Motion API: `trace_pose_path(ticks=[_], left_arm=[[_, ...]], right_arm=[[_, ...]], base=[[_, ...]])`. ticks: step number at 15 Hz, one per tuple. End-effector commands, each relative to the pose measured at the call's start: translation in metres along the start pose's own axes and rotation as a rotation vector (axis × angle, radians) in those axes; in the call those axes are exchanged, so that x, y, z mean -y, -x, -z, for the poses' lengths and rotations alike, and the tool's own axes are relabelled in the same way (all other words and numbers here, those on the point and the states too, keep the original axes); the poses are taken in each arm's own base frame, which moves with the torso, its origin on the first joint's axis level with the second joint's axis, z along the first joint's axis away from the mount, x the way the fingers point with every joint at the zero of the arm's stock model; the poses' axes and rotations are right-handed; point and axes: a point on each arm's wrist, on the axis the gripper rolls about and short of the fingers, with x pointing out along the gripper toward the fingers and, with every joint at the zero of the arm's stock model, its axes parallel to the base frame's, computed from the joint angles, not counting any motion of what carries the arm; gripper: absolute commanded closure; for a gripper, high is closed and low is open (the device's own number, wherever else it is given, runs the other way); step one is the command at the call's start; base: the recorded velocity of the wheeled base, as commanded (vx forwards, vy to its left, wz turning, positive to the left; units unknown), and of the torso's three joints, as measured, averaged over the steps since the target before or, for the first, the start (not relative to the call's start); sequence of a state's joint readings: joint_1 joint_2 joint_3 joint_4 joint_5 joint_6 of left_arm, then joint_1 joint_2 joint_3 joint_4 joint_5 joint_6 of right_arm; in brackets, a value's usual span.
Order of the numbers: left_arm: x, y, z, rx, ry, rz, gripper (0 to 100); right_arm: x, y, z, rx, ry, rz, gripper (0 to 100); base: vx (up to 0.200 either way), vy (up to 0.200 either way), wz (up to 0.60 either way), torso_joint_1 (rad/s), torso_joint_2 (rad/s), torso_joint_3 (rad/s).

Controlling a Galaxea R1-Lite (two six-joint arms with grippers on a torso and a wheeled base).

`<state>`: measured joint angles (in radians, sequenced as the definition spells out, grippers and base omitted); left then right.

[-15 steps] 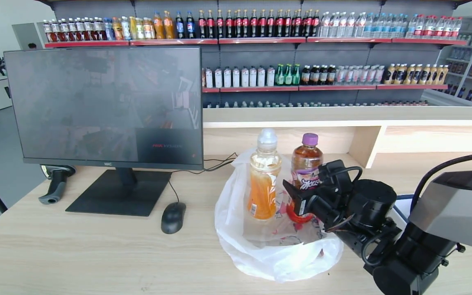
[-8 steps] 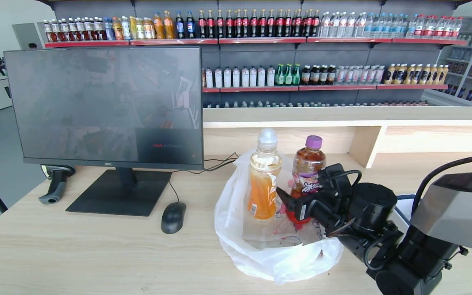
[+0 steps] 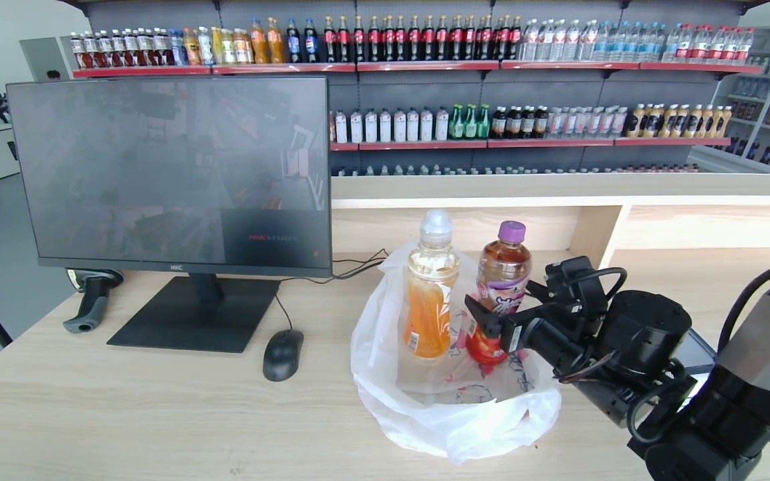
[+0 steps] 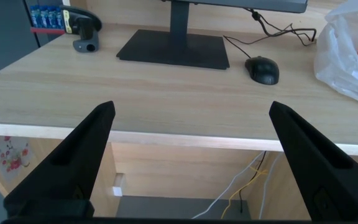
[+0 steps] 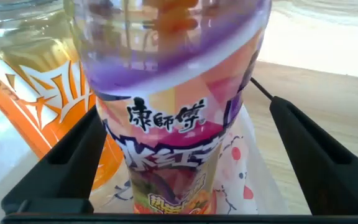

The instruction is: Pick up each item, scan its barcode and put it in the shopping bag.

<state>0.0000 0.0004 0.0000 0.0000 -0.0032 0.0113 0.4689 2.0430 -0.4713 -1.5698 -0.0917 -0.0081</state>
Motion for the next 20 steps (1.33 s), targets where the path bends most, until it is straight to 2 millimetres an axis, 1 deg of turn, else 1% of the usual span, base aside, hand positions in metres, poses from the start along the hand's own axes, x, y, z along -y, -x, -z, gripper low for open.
trace_pose_path(ticks=[1,5,8,11,15,19,20], left_arm=[[0.0,0.0,0.0,0.0,0.001,0.001,0],[0.0,0.0,0.0,0.0,0.002,0.0,0],[0.0,0.0,0.0,0.0,0.002,0.0,0],[0.0,0.0,0.0,0.0,0.004,0.0,0],[0.0,0.0,0.0,0.0,0.007,0.0,0],[0.0,0.0,0.0,0.0,0.007,0.0,0],[0.0,0.0,0.0,0.0,0.007,0.0,0]], right_arm=[[0.001,0.01,-0.014,0.037,-0.002,0.0,0],[0.003,0.032,-0.027,0.054,-0.004,-0.001,0],[0.004,0.045,-0.037,0.078,-0.006,-0.001,0],[0.006,0.065,-0.046,0.098,-0.008,-0.001,0],[0.008,0.083,-0.054,0.123,-0.01,-0.001,0],[0.008,0.088,-0.057,0.133,-0.011,0.001,0],[0.008,0.091,-0.055,0.126,-0.011,-0.001,0]], base=[[0.0,0.0,0.0,0.0,0.0,0.0],[0.0,0.0,0.0,0.0,0.0,0.0],[0.0,0.0,0.0,0.0,0.0,0.0],[0.0,0.0,0.0,0.0,0.0,0.0],[-0.2,0.0,0.0,0.011,0.01,0.002],[-0.2,0.0,0.0,-0.012,0.0,0.006],[0.0,0.0,0.0,0.0,0.0,0.0]])
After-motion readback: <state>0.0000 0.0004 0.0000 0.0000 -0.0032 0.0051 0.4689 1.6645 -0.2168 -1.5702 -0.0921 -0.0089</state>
